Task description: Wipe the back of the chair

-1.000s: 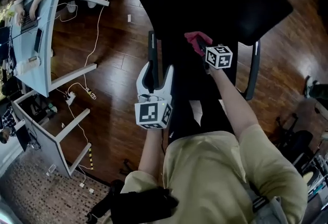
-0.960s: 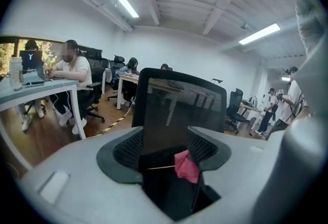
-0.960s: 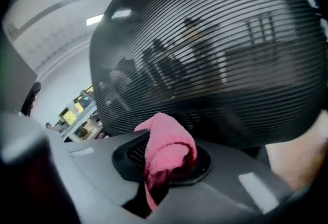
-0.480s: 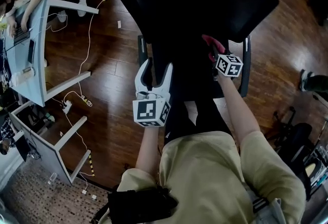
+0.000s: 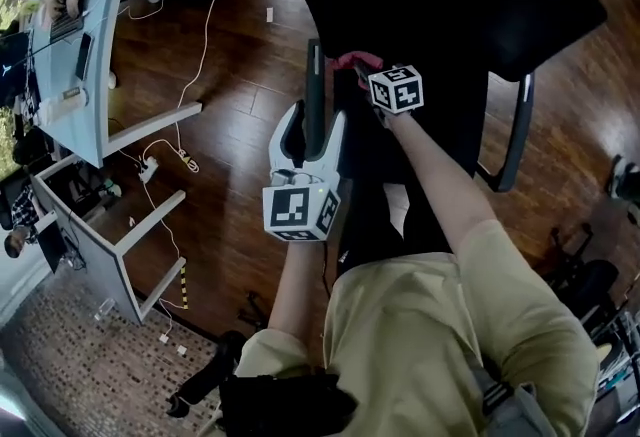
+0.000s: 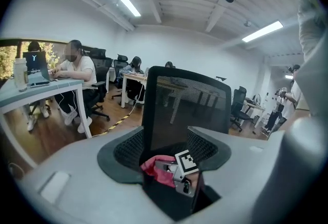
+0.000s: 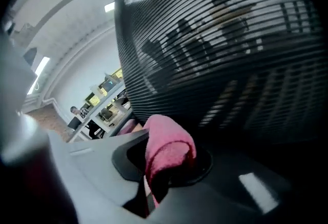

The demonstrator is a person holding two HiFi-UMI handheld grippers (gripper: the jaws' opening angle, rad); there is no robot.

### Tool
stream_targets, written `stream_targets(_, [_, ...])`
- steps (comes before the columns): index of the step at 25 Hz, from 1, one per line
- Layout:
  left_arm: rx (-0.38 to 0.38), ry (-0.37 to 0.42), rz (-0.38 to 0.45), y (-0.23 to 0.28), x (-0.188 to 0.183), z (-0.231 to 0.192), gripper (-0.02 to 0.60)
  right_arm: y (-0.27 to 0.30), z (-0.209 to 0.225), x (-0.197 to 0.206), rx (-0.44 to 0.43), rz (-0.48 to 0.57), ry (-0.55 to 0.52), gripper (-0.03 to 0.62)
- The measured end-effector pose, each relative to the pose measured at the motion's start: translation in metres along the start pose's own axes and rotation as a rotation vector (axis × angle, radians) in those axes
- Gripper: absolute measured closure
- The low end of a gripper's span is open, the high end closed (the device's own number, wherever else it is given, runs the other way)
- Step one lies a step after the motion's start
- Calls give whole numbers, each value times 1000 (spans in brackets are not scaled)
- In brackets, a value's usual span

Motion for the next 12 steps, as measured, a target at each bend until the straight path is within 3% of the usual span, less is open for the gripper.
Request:
stream_targets(3, [13,-6,-9,-1,4,1,336,-53,56,5,122,55,88,553])
stream_targets(8, [65,-25,4,3,0,14,336,-218,180,22,477,175,282,551])
stream_targets(10, [77,-34,14,7,-3,17,336,-261,197,29,561,180,286,553])
stream_targets(12, [80,-41,23,10,-5,19,336,-271,195,34,570,174,273,559])
Point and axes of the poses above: the fingertips, and each gripper's own axes: y forward along the fingers, z to its right, x out of its underside, the point moved 4 cm from there along -y, backward along the fingers, and after that the axes turned 1 degree about -x, right-handed, at the moved point
